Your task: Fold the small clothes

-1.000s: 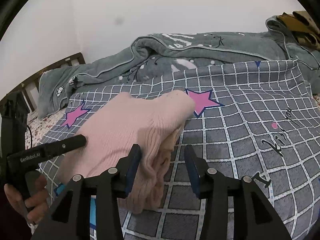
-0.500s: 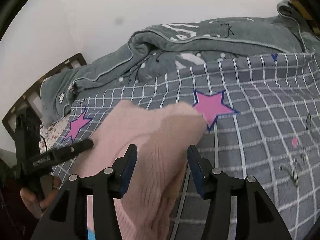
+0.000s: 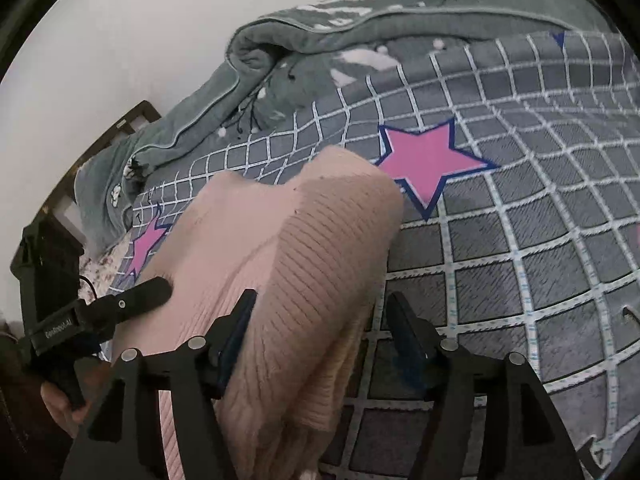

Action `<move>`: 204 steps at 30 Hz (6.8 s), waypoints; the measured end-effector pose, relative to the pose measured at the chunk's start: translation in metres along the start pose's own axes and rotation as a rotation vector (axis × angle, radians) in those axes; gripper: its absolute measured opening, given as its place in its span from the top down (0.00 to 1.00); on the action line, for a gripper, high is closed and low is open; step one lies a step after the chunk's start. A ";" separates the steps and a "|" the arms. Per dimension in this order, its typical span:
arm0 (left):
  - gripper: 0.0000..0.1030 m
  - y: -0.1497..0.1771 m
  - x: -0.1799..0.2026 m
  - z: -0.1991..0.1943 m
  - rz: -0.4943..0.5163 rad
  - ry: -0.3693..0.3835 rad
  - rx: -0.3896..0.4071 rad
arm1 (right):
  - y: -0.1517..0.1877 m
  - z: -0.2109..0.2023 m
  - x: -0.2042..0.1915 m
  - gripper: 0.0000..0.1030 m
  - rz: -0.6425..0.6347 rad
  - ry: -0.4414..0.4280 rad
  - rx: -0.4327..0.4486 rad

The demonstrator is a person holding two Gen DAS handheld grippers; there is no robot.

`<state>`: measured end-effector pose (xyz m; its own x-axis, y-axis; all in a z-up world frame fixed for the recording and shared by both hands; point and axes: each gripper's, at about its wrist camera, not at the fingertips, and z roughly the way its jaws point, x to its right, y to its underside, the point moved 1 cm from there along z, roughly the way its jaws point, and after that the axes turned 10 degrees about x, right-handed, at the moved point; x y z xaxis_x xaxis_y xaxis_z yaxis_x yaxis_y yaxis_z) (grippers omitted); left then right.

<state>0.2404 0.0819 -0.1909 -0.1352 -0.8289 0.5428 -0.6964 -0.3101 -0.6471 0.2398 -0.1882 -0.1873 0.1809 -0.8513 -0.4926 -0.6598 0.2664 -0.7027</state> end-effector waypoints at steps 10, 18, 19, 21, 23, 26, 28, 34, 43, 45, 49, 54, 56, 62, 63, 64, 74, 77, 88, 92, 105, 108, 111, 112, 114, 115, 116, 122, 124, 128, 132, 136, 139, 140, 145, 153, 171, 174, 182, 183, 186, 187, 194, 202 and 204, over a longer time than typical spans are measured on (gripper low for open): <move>0.63 -0.001 0.022 -0.010 0.131 -0.032 0.101 | -0.004 0.006 -0.012 0.65 -0.014 -0.077 0.013; 0.63 -0.011 0.036 -0.018 0.176 -0.005 0.187 | -0.016 -0.018 -0.018 0.71 -0.030 -0.113 0.142; 0.63 -0.010 0.037 -0.016 0.179 -0.011 0.184 | -0.017 -0.016 -0.016 0.71 -0.020 -0.103 0.141; 0.63 -0.009 0.038 -0.008 0.191 -0.039 0.162 | -0.015 -0.013 -0.013 0.71 -0.019 -0.072 0.128; 0.60 -0.009 0.039 0.000 0.203 -0.075 0.143 | -0.012 -0.008 -0.013 0.70 -0.036 -0.026 0.111; 0.54 -0.008 0.040 0.002 0.205 -0.094 0.131 | -0.011 -0.007 -0.013 0.67 -0.070 0.006 0.102; 0.50 -0.009 0.039 0.001 0.210 -0.115 0.129 | -0.012 -0.010 -0.014 0.65 -0.095 0.021 0.102; 0.43 -0.009 0.041 -0.005 0.248 -0.151 0.152 | -0.010 -0.024 -0.019 0.63 -0.176 0.062 0.138; 0.38 -0.008 0.038 -0.013 0.253 -0.190 0.175 | -0.015 -0.046 -0.015 0.63 -0.178 0.095 0.255; 0.38 -0.007 0.038 -0.014 0.253 -0.190 0.174 | -0.014 -0.042 -0.012 0.65 -0.167 0.097 0.237; 0.37 -0.006 0.039 -0.016 0.254 -0.186 0.173 | -0.008 -0.034 -0.016 0.84 -0.187 0.112 0.224; 0.37 -0.003 0.041 -0.021 0.269 -0.190 0.183 | -0.010 -0.053 -0.010 0.90 -0.103 0.062 0.313; 0.36 -0.002 0.041 -0.024 0.276 -0.194 0.188 | -0.009 -0.044 -0.008 0.90 -0.118 0.091 0.272; 0.35 0.001 0.040 -0.026 0.276 -0.200 0.176 | -0.006 -0.043 -0.015 0.80 -0.173 0.143 0.248; 0.35 0.001 0.039 -0.026 0.276 -0.201 0.174 | -0.006 -0.048 -0.016 0.76 -0.183 0.151 0.265; 0.34 0.002 0.039 -0.026 0.276 -0.205 0.169 | -0.006 -0.053 -0.019 0.74 -0.193 0.162 0.287; 0.33 0.009 0.037 -0.040 0.276 -0.219 0.177 | 0.011 -0.058 -0.034 0.66 -0.281 0.136 0.245; 0.33 0.013 0.039 -0.045 0.275 -0.216 0.177 | 0.014 -0.057 -0.029 0.63 -0.288 0.196 0.247; 0.33 0.035 0.049 -0.058 0.325 -0.218 0.145 | 0.021 -0.091 -0.041 0.63 -0.282 0.197 0.274; 0.33 0.047 0.054 -0.059 0.353 -0.235 0.131 | 0.030 -0.096 -0.044 0.63 -0.279 0.210 0.251; 0.33 0.073 0.054 -0.084 0.317 -0.238 0.110 | 0.071 -0.143 -0.044 0.62 -0.259 0.259 0.184; 0.33 0.079 0.062 -0.094 0.325 -0.240 0.123 | 0.069 -0.166 -0.051 0.58 -0.264 0.292 0.199; 0.33 0.084 0.068 -0.110 0.306 -0.272 0.129 | 0.066 -0.190 -0.056 0.52 -0.257 0.310 0.219; 0.33 0.085 0.070 -0.116 0.301 -0.274 0.134 | 0.064 -0.198 -0.059 0.51 -0.256 0.311 0.230; 0.33 0.087 0.078 -0.132 0.292 -0.278 0.145 | 0.064 -0.208 -0.062 0.47 -0.257 0.314 0.240; 0.33 0.088 0.082 -0.140 0.291 -0.275 0.145 | 0.063 -0.213 -0.065 0.45 -0.261 0.320 0.242; 0.33 0.087 0.086 -0.148 0.290 -0.282 0.150 | 0.063 -0.216 -0.067 0.41 -0.262 0.325 0.241; 0.19 0.086 0.106 -0.190 0.301 -0.327 0.205 | 0.067 -0.240 -0.084 0.11 -0.287 0.324 0.269; 0.17 0.088 0.114 -0.201 0.311 -0.341 0.218 | 0.069 -0.250 -0.091 0.08 -0.300 0.323 0.280; 0.13 0.090 0.129 -0.216 0.344 -0.372 0.234 | 0.070 -0.264 -0.098 0.04 -0.299 0.311 0.287; 0.09 0.094 0.140 -0.229 0.347 -0.380 0.251 | 0.074 -0.269 -0.100 0.03 -0.277 0.275 0.263; 0.09 0.096 0.145 -0.238 0.350 -0.383 0.264 | 0.077 -0.275 -0.103 0.03 -0.283 0.294 0.264; 0.09 0.097 0.146 -0.242 0.346 -0.386 0.267 | 0.077 -0.278 -0.105 0.03 -0.299 0.303 0.259; 0.09 0.097 0.147 -0.244 0.346 -0.386 0.267 | 0.077 -0.280 -0.106 0.03 -0.302 0.307 0.261; 0.09 0.097 0.151 -0.248 0.348 -0.390 0.273 | 0.076 -0.285 -0.104 0.03 -0.298 0.311 0.265; 0.09 0.096 0.155 -0.251 0.355 -0.392 0.282 | 0.075 -0.290 -0.101 0.03 -0.278 0.315 0.259; 0.09 0.095 0.157 -0.254 0.358 -0.398 0.287 | 0.073 -0.296 -0.096 0.03 -0.256 0.317 0.259; 0.09 0.096 0.158 -0.254 0.357 -0.400 0.288 | 0.074 -0.296 -0.096 0.03 -0.257 0.315 0.258; 0.09 0.095 0.157 -0.253 0.358 -0.405 0.286 | 0.074 -0.294 -0.095 0.03 -0.251 0.309 0.250; 0.09 0.095 0.156 -0.253 0.359 -0.404 0.286 | 0.074 -0.294 -0.095 0.03 -0.252 0.309 0.251; 0.09 0.095 0.157 -0.253 0.359 -0.404 0.285 | 0.074 -0.294 -0.094 0.03 -0.254 0.307 0.251; 0.09 0.095 0.157 -0.253 0.359 -0.405 0.286 | 0.074 -0.294 -0.094 0.03 -0.253 0.307 0.251; 0.09 0.094 0.156 -0.254 0.356 -0.402 0.291 | 0.074 -0.293 -0.095 0.03 -0.250 0.304 0.249; 0.09 0.094 0.156 -0.255 0.357 -0.405 0.291 | 0.073 -0.295 -0.097 0.03 -0.252 0.302 0.253; 0.09 0.094 0.155 -0.256 0.357 -0.406 0.294 | 0.073 -0.295 -0.096 0.03 -0.251 0.303 0.253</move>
<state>-0.0261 0.0430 -0.0302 -0.0042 -0.9984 0.0557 -0.4263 -0.0486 -0.9033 -0.0415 -0.2201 -0.0397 0.0660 -0.9871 -0.1456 -0.4174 0.1052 -0.9026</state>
